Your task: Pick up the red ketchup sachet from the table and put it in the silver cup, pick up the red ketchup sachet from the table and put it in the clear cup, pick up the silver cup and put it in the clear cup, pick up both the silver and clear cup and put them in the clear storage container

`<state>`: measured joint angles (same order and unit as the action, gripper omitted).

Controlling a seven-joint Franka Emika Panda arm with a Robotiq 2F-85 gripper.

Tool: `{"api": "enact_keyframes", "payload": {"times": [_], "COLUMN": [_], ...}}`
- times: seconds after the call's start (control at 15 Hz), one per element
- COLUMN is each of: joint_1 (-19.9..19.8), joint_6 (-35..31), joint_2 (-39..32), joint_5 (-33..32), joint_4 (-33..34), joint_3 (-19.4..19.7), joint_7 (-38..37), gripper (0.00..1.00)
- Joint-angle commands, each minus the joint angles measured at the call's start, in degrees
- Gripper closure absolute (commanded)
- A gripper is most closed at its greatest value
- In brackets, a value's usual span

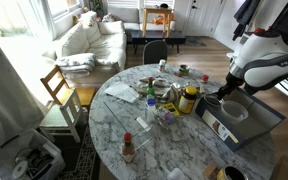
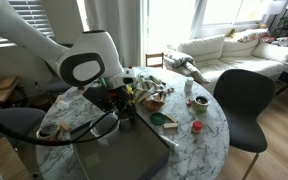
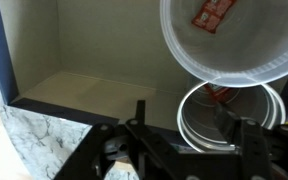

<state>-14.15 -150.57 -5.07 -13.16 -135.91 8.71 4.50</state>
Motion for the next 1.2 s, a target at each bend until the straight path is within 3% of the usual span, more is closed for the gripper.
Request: {"api": "enact_keyframes", "payload": {"times": [0.0,0.07,0.2,0.27,0.6,1.13], "joint_1": [0.62,0.59,0.55,0.66,0.67,0.72], "joint_6": [-1.59,-1.72,-1.43,-1.03,-0.04,0.61], "joint_2": [-2.84,-3.2,-3.61,-3.36,-1.89,2.99], "joint_5": [4.42,5.1,6.53,6.85,9.69,8.89], "joint_4": [1.1,1.19,1.43,1.45,1.26,0.22], "joint_3": [0.61,0.56,0.44,0.43,0.27,1.48], "joint_7": [3.79,4.3,4.84,4.59,5.62,3.66], "gripper": [0.29,0.31,0.56,0.59,0.99,0.99]}}
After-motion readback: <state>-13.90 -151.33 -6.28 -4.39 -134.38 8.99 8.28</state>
